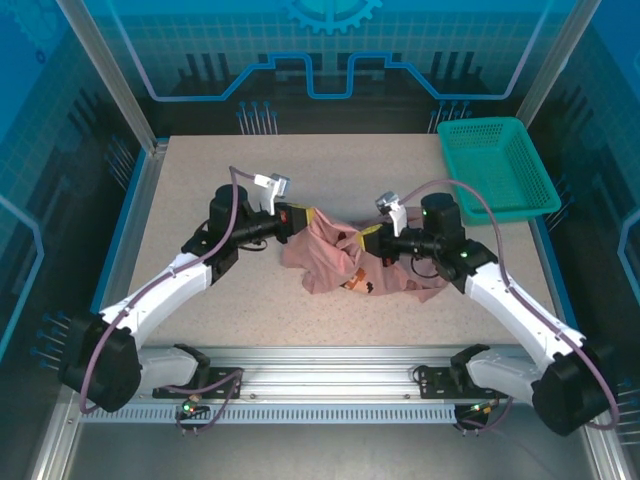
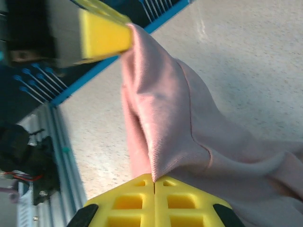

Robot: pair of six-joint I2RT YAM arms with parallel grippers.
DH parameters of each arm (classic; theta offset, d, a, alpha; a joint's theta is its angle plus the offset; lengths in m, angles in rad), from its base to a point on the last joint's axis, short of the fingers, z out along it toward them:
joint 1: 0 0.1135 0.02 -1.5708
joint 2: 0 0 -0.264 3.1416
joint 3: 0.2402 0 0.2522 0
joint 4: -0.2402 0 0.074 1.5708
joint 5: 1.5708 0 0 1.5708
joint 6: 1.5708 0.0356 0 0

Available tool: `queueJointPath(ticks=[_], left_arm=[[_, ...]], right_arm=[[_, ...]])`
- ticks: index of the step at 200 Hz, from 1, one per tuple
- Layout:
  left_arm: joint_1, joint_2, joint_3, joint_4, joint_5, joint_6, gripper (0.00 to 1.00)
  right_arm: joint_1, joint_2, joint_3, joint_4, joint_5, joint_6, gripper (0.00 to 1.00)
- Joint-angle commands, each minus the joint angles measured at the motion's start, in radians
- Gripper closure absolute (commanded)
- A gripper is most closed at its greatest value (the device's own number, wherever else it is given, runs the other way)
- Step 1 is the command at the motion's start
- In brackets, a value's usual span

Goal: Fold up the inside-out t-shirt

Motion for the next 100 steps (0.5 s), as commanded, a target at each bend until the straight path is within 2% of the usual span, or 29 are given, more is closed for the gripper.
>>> queueJointPath(ticks=[1,31,48,68,87,100], left_arm=[[0.007,-0.01,0.02,-0.091,-0.14,0.036,1.0],[0.005,0.008,0.076,-0.231,-0.231,0.032,0.75],[-0.014,-0.032,0.066,-0.276,-0.269,0.043,0.63],[-0.08,-0.127,0.009,-0.278,-0.334,0.092,0.51],[-0.14,-0.195,-0.044,-0.254,-0.322,0.145,0.47],[-0.162,-0.219,-0.067,-0.228,-0.25,0.155,0.51]], right_arm=[[-0.008,-0.013,-0.047,0.151,-0.129,0.174,1.0],[-0.001,0.018,-0.068,0.332,-0.126,0.324,1.0],[0.001,0.043,-0.055,0.342,-0.105,0.349,1.0],[-0.001,0.061,-0.042,0.337,-0.085,0.363,1.0],[-0.001,0.081,-0.03,0.336,-0.082,0.373,1.0],[-0.003,0.092,-0.023,0.327,-0.075,0.375,1.0]])
